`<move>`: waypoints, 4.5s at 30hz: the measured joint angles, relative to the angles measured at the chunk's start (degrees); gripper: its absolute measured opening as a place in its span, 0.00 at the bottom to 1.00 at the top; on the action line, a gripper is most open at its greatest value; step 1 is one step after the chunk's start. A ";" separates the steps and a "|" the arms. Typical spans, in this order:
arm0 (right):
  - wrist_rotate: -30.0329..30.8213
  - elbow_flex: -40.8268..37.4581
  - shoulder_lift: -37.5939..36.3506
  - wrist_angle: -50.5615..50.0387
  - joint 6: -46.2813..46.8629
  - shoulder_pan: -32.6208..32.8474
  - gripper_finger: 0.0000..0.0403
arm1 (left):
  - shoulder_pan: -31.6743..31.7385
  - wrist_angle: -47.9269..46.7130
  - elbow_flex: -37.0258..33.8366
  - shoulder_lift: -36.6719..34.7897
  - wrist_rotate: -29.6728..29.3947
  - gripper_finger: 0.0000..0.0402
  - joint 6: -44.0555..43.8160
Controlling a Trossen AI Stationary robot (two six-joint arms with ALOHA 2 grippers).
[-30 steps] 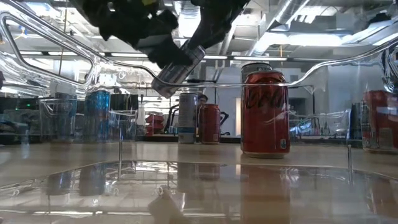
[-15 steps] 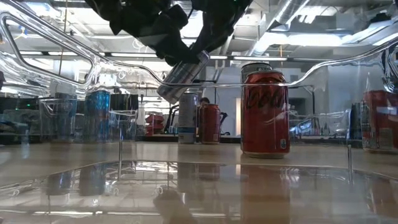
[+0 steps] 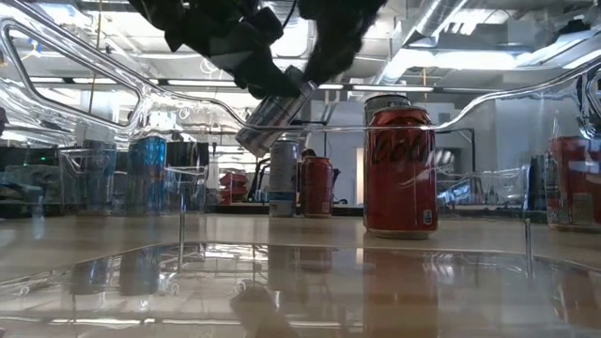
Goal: Sort soda cans
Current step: Put the blue soda can into the top left transparent bin
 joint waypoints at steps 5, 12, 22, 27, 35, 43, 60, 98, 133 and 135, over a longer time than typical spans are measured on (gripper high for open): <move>0.19 0.02 -3.49 -2.69 5.15 -1.33 0.77 | 0.02 2.53 -0.02 -0.02 -0.06 0.57 -0.93; 4.67 -2.72 -8.53 1.37 9.64 -1.53 0.78 | -0.03 8.20 -0.09 -2.35 0.31 0.57 -2.70; 4.04 -28.34 -15.94 35.84 11.77 -3.98 0.78 | -0.06 7.93 -2.66 -17.13 1.08 0.57 -2.29; -5.55 -36.72 -13.75 59.10 11.29 -3.54 0.78 | -0.08 20.97 -8.51 -21.34 1.96 0.57 -5.94; -5.62 -37.65 -11.47 66.28 6.05 -2.44 0.78 | 0.06 43.08 -18.74 -21.57 4.00 0.57 -12.19; -8.19 -37.58 -11.56 70.22 4.65 -2.45 0.78 | 0.10 47.43 -20.44 -17.52 3.35 0.57 -15.36; -10.32 -37.56 -11.54 70.93 3.60 -2.29 0.76 | 0.08 54.17 -15.22 -6.91 4.48 0.58 -16.64; -6.03 -35.57 -12.52 49.55 2.31 -4.36 0.49 | 2.79 36.63 -13.73 -5.70 5.47 0.58 -12.51; -5.88 -35.61 -14.51 54.34 6.84 -5.50 0.90 | 26.86 -13.37 -5.68 -30.35 -10.93 0.57 -7.85; -5.86 -35.61 -14.51 54.24 6.86 -5.56 0.89 | 30.10 -13.32 -7.15 -30.57 -10.86 0.57 -8.92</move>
